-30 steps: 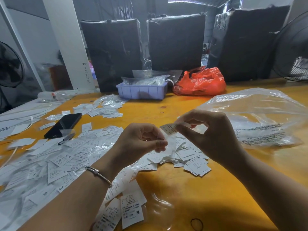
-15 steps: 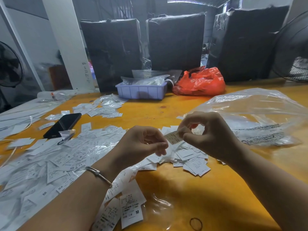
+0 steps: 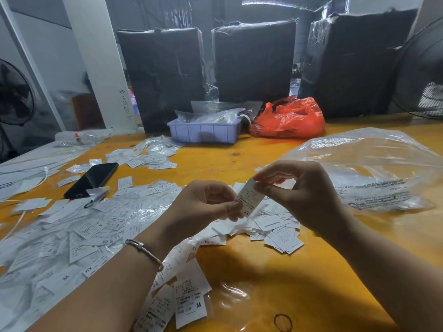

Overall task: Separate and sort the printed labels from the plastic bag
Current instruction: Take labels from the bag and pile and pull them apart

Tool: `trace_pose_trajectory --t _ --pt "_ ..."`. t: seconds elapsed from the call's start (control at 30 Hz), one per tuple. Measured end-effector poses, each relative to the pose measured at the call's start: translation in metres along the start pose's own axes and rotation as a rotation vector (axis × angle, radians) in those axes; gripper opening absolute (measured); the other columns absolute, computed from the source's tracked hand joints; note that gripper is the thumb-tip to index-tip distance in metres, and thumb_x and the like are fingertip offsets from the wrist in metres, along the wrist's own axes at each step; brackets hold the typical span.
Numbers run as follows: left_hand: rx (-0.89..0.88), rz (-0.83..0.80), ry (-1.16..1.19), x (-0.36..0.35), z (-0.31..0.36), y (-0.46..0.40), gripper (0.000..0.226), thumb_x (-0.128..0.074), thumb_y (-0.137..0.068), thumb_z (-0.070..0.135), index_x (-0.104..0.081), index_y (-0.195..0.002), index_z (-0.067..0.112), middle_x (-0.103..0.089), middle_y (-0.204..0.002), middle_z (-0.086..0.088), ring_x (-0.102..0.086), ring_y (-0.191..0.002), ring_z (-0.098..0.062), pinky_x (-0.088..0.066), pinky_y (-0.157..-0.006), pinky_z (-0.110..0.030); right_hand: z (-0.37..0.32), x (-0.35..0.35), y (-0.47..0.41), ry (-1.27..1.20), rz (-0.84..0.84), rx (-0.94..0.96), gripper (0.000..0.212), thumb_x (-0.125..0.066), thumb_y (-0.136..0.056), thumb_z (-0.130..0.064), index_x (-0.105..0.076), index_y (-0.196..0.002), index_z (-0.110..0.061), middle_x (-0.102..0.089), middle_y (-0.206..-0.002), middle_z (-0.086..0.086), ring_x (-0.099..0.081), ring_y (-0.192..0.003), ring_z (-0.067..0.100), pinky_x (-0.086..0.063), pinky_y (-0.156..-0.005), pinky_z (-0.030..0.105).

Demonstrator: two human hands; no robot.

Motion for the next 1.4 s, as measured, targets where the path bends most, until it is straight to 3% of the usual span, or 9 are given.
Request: trace_pose_trajectory --t 0.13,0.37,0.53,0.7,0.9,1.13,1.2,1.3,1.4 --pt "0.024 0.019 0.016 -0.001 0.000 -0.001 0.009 -0.072 -0.082 0.011 -0.072 -0.086 0.003 -0.076 -0.080 -0.004 -0.071 -0.072 -0.014 -0.054 -0.065 -0.020 0.001 -0.007 0.004 -0.039 -0.002 -0.009 0.013 -0.078 -0.074 -0.009 -0.075 -0.084 -0.017 -0.072 -0.079 -0.010 -0.066 -0.076 -0.001 -0.052 -0.070 0.015" --pt "0.046 0.038 0.010 0.000 -0.001 -0.001 0.009 -0.073 -0.080 0.012 -0.073 -0.084 0.004 -0.075 -0.079 -0.006 -0.068 -0.071 -0.012 -0.054 -0.063 -0.020 0.003 -0.014 0.006 -0.210 -0.028 -0.111 0.014 -0.080 -0.072 -0.007 -0.075 -0.082 -0.015 -0.073 -0.075 -0.005 -0.067 -0.072 0.007 -0.056 -0.069 0.032" --pt "0.042 0.063 0.001 0.000 -0.001 -0.001 0.004 -0.073 -0.080 0.014 -0.073 -0.080 0.010 -0.075 -0.079 -0.005 -0.067 -0.070 -0.010 -0.055 -0.063 -0.019 0.008 -0.012 0.005 -0.296 -0.020 -0.225 0.010 -0.079 -0.071 -0.004 -0.075 -0.076 -0.011 -0.073 -0.072 0.002 -0.068 -0.071 0.020 -0.057 -0.065 0.031" --pt "0.041 0.057 0.033 -0.001 -0.002 -0.001 0.011 -0.072 -0.081 0.007 -0.072 -0.088 -0.001 -0.075 -0.080 -0.005 -0.071 -0.075 -0.012 -0.056 -0.067 -0.020 0.001 -0.018 0.008 -0.250 -0.035 -0.176 0.008 -0.079 -0.071 -0.003 -0.076 -0.074 -0.010 -0.072 -0.069 0.000 -0.064 -0.063 0.009 -0.052 -0.059 0.023" --pt "0.027 0.061 0.024 -0.001 -0.001 -0.001 0.016 -0.073 -0.075 0.019 -0.073 -0.083 0.005 -0.075 -0.077 0.001 -0.071 -0.074 -0.008 -0.055 -0.067 -0.017 0.000 -0.020 0.008 -0.289 -0.132 -0.223 0.005 -0.075 -0.076 -0.006 -0.076 -0.076 -0.011 -0.072 -0.075 0.001 -0.065 -0.074 0.015 -0.054 -0.069 0.037" --pt "0.056 0.082 0.031 0.000 -0.005 -0.002 0.005 -0.074 -0.078 0.006 -0.073 -0.083 0.006 -0.075 -0.081 -0.006 -0.070 -0.076 -0.012 -0.054 -0.066 -0.018 0.013 -0.021 0.006 -0.436 -0.322 -0.364 0.007 -0.071 -0.080 -0.013 -0.077 -0.085 -0.013 -0.074 -0.085 0.008 -0.065 -0.079 0.014 -0.049 -0.071 0.024" --pt "0.080 0.079 -0.007 0.002 -0.005 -0.003 0.008 -0.073 -0.081 0.004 -0.073 -0.087 0.010 -0.076 -0.083 -0.004 -0.071 -0.078 -0.009 -0.054 -0.065 -0.017 0.021 -0.013 0.003 -0.271 -0.270 -0.305 0.007 -0.071 -0.081 -0.015 -0.077 -0.085 -0.016 -0.075 -0.082 0.002 -0.067 -0.076 0.010 -0.053 -0.069 0.021" --pt "0.102 0.143 -0.153 0.009 -0.010 -0.003 0.013 -0.068 -0.085 0.004 -0.073 -0.085 0.016 -0.076 -0.083 0.000 -0.071 -0.081 -0.008 -0.057 -0.070 -0.023 0.041 0.004 -0.002 0.239 -0.147 -0.195 0.008 -0.069 -0.082 -0.018 -0.074 -0.088 -0.015 -0.074 -0.082 -0.001 -0.067 -0.071 0.013 -0.058 -0.064 0.031" --pt "0.120 0.273 -0.227 0.017 -0.013 -0.002 0.008 -0.063 -0.080 0.016 -0.070 -0.075 0.016 -0.073 -0.074 0.002 -0.068 -0.074 -0.014 -0.054 -0.066 -0.032 0.062 0.020 -0.004 0.555 0.115 -0.258 0.014 -0.063 -0.083 -0.014 -0.074 -0.093 -0.013 -0.074 -0.092 0.007 -0.065 -0.083 0.021 -0.051 -0.070 0.031"
Point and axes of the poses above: each hand's wrist, its own y-axis away from the middle knuckle, its own x-axis out of the back of the hand, z = x × y, the point moved 1 cm from there along -y, towards the middle knuckle
